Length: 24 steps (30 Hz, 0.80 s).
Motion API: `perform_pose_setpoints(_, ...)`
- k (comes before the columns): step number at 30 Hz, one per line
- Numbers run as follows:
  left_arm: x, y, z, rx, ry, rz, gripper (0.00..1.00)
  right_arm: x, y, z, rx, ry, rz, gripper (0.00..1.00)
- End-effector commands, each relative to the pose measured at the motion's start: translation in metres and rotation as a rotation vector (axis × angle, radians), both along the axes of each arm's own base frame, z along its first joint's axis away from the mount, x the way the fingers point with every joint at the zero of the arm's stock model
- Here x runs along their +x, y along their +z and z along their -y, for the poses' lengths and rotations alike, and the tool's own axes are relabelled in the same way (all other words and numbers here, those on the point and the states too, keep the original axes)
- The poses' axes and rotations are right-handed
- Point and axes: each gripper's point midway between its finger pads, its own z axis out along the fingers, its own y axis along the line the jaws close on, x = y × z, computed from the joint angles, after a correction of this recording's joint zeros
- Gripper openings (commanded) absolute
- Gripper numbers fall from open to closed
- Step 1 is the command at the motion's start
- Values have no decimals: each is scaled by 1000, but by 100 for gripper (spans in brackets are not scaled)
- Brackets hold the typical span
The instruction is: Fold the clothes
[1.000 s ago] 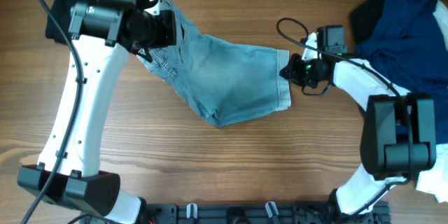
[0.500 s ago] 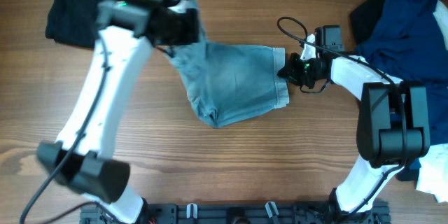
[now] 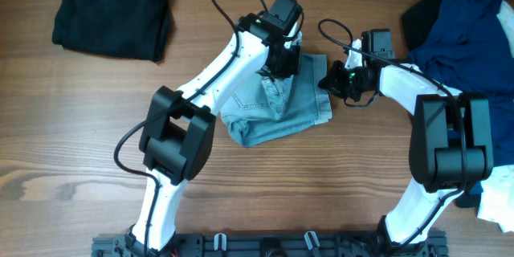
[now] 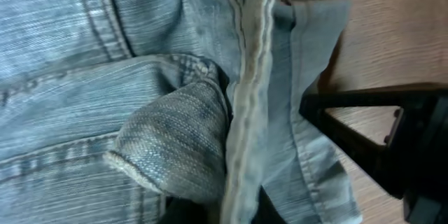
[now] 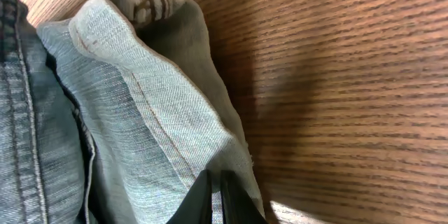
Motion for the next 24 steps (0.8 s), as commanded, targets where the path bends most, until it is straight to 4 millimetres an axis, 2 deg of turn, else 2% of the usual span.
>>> perform_pose_setpoints(1, -8, 6, 24, -72, -28, -9, 23, -21, -41, 7, -69, -10, -108, 7)
perform_pose_setpoints(2, -10, 6, 27, -84, -34, -13, 29, -21, -41, 7, -69, -10, -108, 7)
perform_pose_setpoints(3, -11, 7, 29, -91, -43, -16, 38, -20, -41, 7, -69, -11, -108, 7)
perform_pose_setpoints(4, -12, 7, 29, -91, -50, -15, 58, -20, -41, 7, -69, -11, -106, 7)
perform_pose_setpoints(6, -11, 8, 27, -85, -79, -1, 87, -20, -41, 7, -67, -17, -108, 6)
perform_pose_setpoints(8, -5, 21, 14, -85, -62, 8, 100, -19, -40, 7, -63, -17, -105, 7)
perform_pose_setpoints(11, 6, 46, -14, -87, -9, 33, 100, -12, -30, 0, -3, -9, -78, 7)
perform_pose_setpoints(13, 14, 70, -44, -78, 4, 69, 100, -1, -10, 1, 50, -14, -36, 8)
perform_pose_setpoints(16, 15, 86, -71, -65, 6, 86, 100, 13, 27, 10, 64, -32, 33, 18)
perform_pose_setpoints(18, 12, 87, -76, -59, -17, 80, 100, 20, 64, 20, 44, -48, 99, 35)
perform_pose_setpoints(19, 7, 86, -72, -54, -57, 79, 100, 22, 79, 28, 20, -68, 123, 55)
perform_pose_setpoints(21, -2, 85, -58, -43, -146, 98, 100, 23, 108, 49, -37, -117, 167, 87)
perform_pose_setpoints(23, -12, 84, -42, -26, -247, 124, 100, 20, 127, 67, -80, -142, 208, 99)
perform_pose_setpoints(24, -16, 82, -37, -12, -279, 133, 100, 18, 133, 74, -94, -159, 216, 99)
